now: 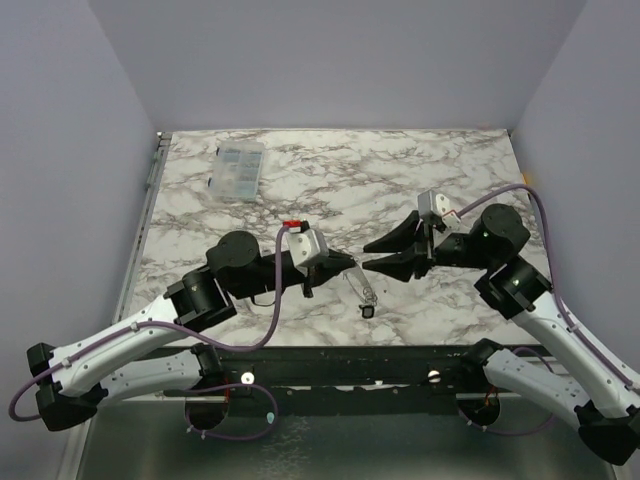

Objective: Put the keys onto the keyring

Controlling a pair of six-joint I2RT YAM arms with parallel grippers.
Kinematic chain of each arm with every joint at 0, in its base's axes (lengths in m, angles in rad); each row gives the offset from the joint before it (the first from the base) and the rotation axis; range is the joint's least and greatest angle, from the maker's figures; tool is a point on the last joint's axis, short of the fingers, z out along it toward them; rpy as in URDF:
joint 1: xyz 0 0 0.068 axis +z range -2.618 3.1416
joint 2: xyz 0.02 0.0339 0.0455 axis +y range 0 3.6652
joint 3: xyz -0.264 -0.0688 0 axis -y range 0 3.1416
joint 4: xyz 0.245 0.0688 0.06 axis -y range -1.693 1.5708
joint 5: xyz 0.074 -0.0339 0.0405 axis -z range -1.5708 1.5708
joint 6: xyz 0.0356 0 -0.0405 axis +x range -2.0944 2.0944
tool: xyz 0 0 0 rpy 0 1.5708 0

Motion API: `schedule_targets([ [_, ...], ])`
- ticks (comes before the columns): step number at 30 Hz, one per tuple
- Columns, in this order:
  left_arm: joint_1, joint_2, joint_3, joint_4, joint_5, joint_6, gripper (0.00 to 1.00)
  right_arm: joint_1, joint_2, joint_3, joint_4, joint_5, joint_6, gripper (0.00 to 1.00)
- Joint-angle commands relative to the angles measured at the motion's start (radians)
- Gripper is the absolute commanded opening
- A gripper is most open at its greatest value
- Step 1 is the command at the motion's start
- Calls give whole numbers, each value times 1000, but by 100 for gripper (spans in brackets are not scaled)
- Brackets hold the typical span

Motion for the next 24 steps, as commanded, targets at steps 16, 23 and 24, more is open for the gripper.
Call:
schedule_targets([
  [16, 3, -51, -162, 433, 33, -126, 0, 6, 122, 76, 89, -169, 76, 30],
  [23, 3, -47, -174, 433, 84, -142, 0, 6, 130, 88, 57, -174, 49, 18],
  [24, 2, -44, -173, 433, 92, -145, 0, 6, 131, 89, 53, -178, 46, 16],
])
